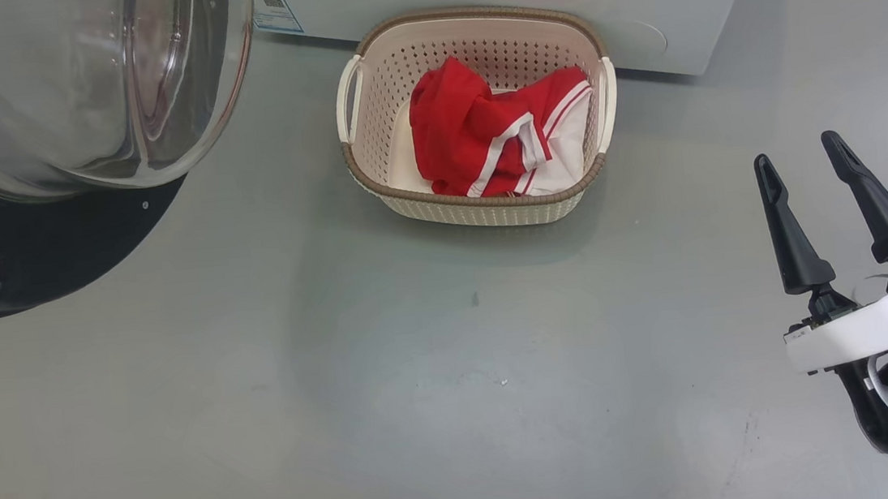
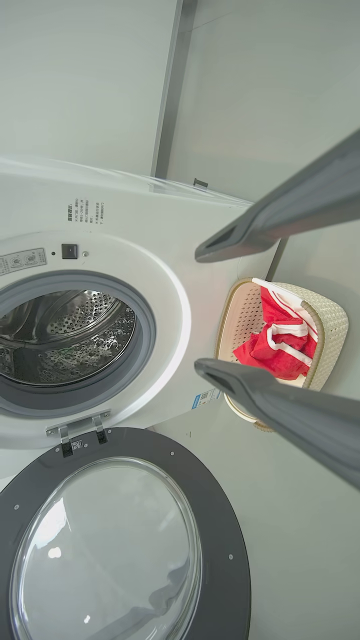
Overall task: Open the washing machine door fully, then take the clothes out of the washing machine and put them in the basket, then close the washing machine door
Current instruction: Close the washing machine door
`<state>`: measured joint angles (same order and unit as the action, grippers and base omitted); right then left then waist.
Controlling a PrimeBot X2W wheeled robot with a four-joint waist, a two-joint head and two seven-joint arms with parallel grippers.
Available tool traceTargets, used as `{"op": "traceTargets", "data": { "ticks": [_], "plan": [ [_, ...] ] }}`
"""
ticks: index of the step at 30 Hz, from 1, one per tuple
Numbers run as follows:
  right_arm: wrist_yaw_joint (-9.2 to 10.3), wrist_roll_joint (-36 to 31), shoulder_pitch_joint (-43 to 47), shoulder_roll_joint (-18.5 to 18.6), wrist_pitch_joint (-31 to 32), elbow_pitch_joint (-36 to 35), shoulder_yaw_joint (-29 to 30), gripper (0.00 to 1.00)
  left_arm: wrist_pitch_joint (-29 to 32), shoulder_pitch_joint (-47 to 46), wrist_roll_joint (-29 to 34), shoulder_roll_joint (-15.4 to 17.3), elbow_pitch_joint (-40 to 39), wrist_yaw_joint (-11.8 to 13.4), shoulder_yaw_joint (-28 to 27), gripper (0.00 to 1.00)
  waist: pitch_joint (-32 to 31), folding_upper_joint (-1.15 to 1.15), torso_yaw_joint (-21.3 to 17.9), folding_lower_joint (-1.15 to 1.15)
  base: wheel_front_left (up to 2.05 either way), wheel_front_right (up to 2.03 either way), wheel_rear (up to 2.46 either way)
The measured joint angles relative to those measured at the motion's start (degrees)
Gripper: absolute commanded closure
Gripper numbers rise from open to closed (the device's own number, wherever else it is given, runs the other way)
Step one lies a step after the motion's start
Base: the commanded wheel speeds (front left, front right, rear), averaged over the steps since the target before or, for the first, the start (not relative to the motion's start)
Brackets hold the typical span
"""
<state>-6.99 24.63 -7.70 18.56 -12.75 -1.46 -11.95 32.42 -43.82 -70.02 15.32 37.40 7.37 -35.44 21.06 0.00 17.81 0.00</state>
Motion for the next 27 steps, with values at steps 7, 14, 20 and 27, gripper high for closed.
{"op": "traceTargets", "data": {
  "ticks": [7,14,20,27],
  "plan": [
    [0.0,0.1,0.0,-0.7,-0.2,1.0,-0.9,0.0,3.6,0.1,-0.1,-0.4,-0.4,0.0,1.4,1.0,-1.8,0.0,0.1,0.0,0.0,0.0,0.0],
    [0.0,0.1,0.0,-1.5,-0.3,2.1,-1.5,0.0,7.5,1.3,-0.1,-1.5,-1.5,-0.6,3.7,1.0,-3.9,0.0,0.0,0.0,0.0,0.0,0.0],
    [0.0,0.1,0.0,-2.1,-0.3,2.3,-2.0,0.0,9.7,2.7,-0.7,-2.3,-2.7,-0.7,4.1,1.0,-4.8,0.0,-0.2,0.0,0.0,0.0,0.0],
    [0.0,0.1,0.0,-2.4,-0.7,2.6,-2.1,0.0,11.1,2.8,-4.1,-5.0,-4.7,-1.2,2.6,1.0,-5.5,0.0,-0.6,0.0,0.0,0.0,0.0]
  ]
}}
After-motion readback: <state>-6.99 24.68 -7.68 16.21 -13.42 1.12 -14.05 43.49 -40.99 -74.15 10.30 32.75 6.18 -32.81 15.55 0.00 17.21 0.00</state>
